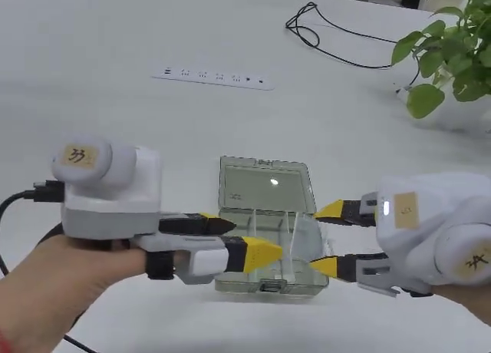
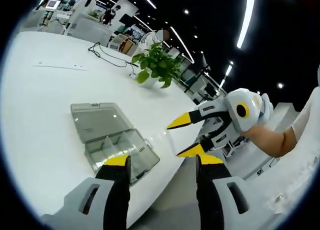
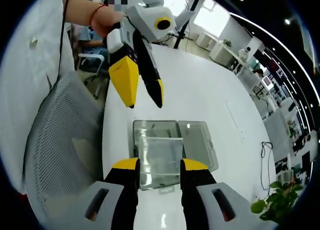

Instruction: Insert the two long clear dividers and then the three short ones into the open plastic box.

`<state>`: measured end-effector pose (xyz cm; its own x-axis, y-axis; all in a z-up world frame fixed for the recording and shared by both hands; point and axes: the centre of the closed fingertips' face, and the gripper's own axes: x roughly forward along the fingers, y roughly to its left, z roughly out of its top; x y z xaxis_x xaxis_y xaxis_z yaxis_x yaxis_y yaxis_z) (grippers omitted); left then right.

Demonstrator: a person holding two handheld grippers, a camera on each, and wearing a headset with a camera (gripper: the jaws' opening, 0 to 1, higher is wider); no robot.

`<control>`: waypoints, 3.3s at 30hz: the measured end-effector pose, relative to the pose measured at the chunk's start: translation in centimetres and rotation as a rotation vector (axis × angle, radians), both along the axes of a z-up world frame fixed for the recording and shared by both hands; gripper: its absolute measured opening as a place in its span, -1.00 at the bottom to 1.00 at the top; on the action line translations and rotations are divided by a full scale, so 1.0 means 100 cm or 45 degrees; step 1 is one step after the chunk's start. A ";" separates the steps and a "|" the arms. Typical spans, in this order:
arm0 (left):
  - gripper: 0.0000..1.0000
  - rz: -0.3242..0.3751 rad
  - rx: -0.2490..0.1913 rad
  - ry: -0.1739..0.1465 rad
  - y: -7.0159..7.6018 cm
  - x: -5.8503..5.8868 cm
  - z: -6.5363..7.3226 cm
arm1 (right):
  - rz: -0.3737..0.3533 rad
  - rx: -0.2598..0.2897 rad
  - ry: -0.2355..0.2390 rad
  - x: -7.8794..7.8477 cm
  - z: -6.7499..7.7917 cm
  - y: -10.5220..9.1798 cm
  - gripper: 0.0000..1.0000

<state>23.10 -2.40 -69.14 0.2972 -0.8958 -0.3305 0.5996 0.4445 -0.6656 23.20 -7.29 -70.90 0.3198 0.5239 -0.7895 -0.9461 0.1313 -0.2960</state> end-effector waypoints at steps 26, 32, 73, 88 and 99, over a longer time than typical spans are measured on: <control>-0.87 -0.057 -0.134 0.195 -0.026 -0.013 -0.003 | 0.100 -0.017 -0.038 -0.014 0.015 0.024 -0.35; -0.94 -0.067 -0.149 0.214 -0.027 -0.016 -0.003 | 0.109 -0.031 -0.041 -0.015 0.015 0.024 -0.35; -1.00 -0.283 -0.115 -0.217 -0.022 -0.030 0.011 | 0.096 0.307 0.288 -0.018 0.060 0.028 -0.51; -1.00 -0.485 -0.111 -0.548 -0.027 -0.044 0.028 | 0.230 0.342 0.636 -0.033 0.069 0.024 -0.72; -1.00 -0.527 -0.140 -0.591 -0.029 -0.047 0.033 | 0.303 0.314 0.754 -0.046 0.062 0.030 -0.85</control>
